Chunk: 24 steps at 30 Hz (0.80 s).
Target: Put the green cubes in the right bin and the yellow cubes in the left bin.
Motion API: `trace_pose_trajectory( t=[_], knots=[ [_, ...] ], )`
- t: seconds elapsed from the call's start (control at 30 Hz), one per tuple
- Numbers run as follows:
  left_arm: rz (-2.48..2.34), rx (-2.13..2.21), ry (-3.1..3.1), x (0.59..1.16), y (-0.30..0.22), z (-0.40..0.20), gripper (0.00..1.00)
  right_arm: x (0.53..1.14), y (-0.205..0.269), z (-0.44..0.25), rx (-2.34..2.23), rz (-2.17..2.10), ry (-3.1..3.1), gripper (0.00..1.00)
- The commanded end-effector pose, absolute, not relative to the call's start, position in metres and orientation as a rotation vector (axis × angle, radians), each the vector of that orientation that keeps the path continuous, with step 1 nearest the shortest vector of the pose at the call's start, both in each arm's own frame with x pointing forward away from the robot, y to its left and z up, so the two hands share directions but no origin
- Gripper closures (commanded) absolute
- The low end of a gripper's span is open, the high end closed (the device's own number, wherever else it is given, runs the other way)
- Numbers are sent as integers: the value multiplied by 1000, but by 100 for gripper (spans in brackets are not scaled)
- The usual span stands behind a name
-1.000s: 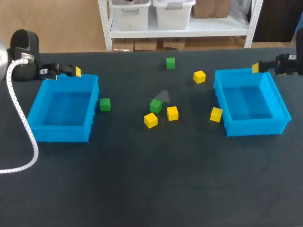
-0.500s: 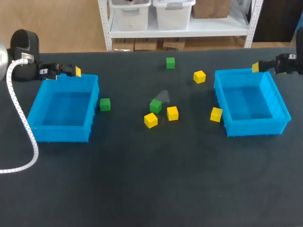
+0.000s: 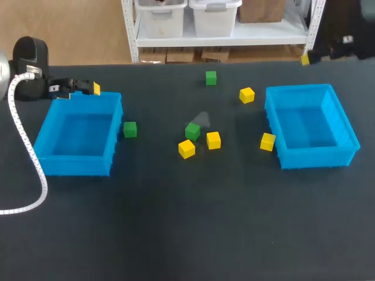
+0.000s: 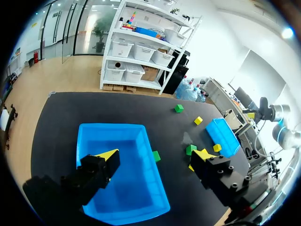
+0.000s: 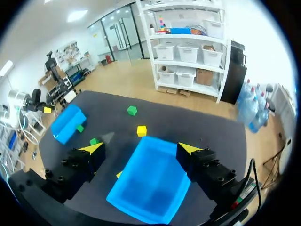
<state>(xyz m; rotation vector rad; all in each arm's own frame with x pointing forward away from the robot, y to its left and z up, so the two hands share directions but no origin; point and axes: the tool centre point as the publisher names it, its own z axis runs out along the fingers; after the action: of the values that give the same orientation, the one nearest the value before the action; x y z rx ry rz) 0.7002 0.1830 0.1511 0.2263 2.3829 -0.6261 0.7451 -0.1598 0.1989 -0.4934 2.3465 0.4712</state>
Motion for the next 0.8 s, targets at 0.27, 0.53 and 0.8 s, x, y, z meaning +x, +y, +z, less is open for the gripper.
trace_pose_trajectory(
  t=[0.27, 0.53, 0.8],
  knots=[
    [-634, 230, 2376, 700, 184, 150, 0, 811, -116, 201, -583, 316, 2433, 0],
    [-634, 230, 2376, 700, 184, 150, 0, 845, -77, 190, -825, 253, 2475, 0],
    [-634, 230, 2376, 700, 184, 150, 0, 875, -39, 176, -1155, 113, 2509, 0]
  ],
)
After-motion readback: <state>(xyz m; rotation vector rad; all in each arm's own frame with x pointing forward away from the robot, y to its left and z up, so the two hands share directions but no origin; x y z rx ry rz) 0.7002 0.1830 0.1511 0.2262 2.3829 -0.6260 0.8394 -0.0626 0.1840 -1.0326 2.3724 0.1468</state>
